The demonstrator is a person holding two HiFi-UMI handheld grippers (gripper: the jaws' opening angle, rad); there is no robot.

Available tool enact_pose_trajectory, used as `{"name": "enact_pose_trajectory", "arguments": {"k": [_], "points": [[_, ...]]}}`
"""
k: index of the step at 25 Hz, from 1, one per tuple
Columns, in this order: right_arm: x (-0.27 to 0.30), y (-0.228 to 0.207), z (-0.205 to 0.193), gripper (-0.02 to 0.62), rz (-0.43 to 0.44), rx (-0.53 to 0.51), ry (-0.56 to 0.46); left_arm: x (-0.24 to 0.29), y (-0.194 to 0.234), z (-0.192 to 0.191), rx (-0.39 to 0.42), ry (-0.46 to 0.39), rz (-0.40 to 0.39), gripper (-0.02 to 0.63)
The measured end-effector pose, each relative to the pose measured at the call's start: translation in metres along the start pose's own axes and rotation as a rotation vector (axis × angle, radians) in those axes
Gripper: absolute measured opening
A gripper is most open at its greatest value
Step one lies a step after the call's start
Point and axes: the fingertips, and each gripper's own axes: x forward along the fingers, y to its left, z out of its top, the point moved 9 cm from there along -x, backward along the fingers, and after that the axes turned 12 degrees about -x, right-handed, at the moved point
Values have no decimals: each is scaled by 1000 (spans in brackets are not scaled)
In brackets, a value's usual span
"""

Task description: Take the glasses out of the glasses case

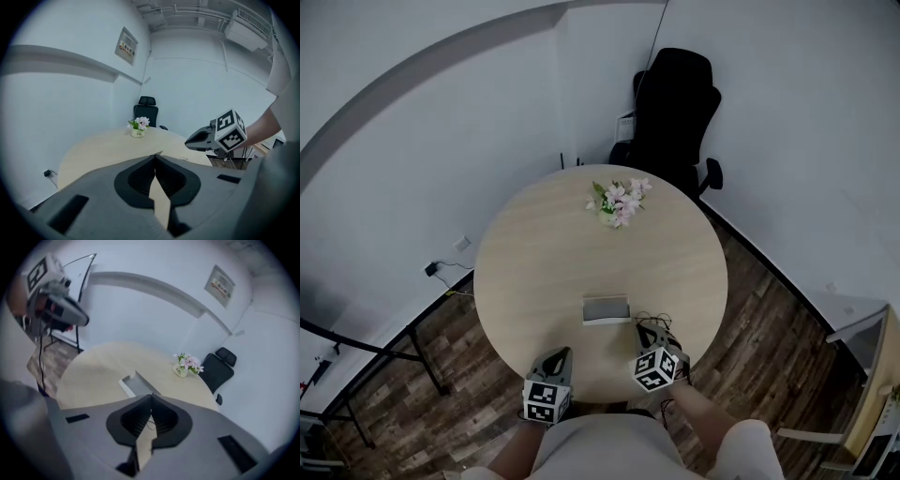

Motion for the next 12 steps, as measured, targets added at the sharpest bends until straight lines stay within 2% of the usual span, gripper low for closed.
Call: {"name": "enact_pose_trajectory", "arguments": {"k": [3, 5, 12], "points": [[-25, -3, 28, 14, -13, 287, -93, -12, 5, 15, 15, -35, 4, 8], [-42, 0, 48, 14, -38, 404, -156, -21, 10, 23, 25, -60, 5, 8], [-78, 16, 100, 14, -144, 542, -304, -51, 29, 49, 35, -150, -11, 8]]}}
